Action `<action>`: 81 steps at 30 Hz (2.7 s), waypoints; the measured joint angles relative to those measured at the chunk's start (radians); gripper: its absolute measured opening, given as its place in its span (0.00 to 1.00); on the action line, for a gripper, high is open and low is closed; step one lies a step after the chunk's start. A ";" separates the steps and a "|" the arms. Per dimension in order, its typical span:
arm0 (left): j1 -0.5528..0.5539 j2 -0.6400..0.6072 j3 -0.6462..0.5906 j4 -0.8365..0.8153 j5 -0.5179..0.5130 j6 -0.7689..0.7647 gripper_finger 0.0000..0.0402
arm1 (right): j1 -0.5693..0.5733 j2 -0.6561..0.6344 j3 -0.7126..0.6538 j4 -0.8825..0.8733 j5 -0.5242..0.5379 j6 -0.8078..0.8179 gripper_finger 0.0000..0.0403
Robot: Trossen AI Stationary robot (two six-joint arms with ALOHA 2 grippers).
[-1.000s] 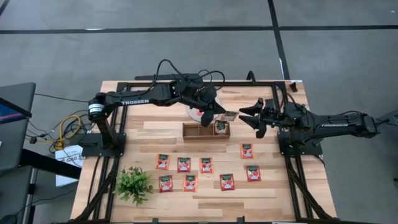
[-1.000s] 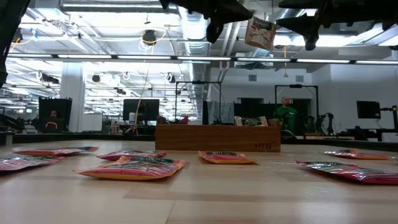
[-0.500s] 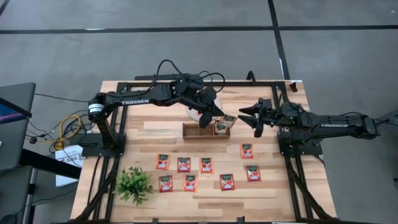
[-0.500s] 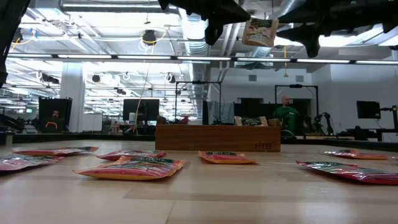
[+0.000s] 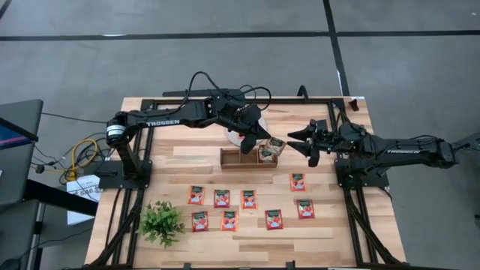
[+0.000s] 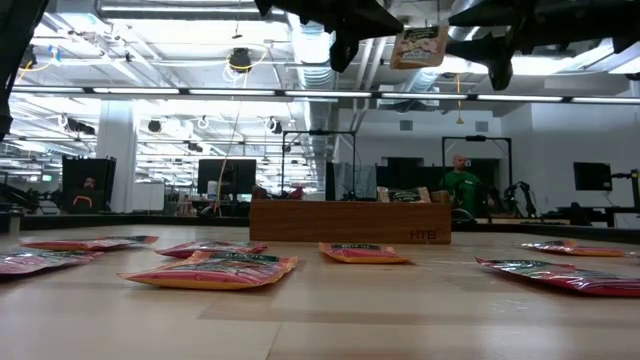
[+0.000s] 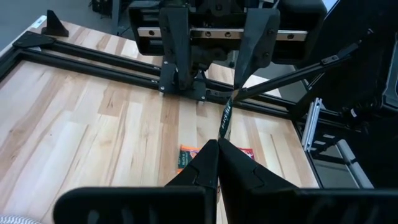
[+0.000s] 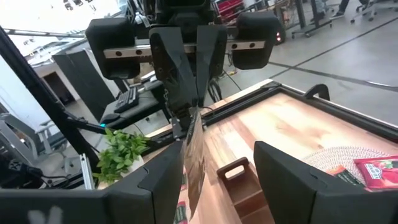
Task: Pick & Place Tea
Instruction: Put the brown tea bag into the right section of the wooden organizer
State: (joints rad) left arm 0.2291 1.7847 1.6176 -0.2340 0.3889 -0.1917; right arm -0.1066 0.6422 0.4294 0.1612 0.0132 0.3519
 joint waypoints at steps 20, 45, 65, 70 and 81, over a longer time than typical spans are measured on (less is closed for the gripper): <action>0.000 0.000 0.000 0.025 -0.011 0.000 0.00 | 0.000 0.000 0.000 0.014 -0.014 0.008 0.47; 0.000 0.000 0.000 0.023 -0.026 0.000 0.00 | 0.000 -0.001 0.000 0.012 -0.040 0.034 0.47; 0.000 0.000 0.000 0.045 -0.006 -0.005 0.00 | -0.014 0.068 -0.001 0.064 -0.039 0.033 0.45; 0.000 0.000 0.000 0.043 -0.005 -0.006 0.00 | -0.014 0.068 -0.001 0.072 -0.037 0.033 0.41; 0.000 0.000 0.000 0.042 -0.005 -0.007 0.00 | -0.014 0.068 -0.001 0.087 -0.033 0.033 0.18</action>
State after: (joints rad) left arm 0.2295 1.7844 1.6176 -0.1917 0.3843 -0.1989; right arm -0.1204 0.7097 0.4283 0.2481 -0.0196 0.3851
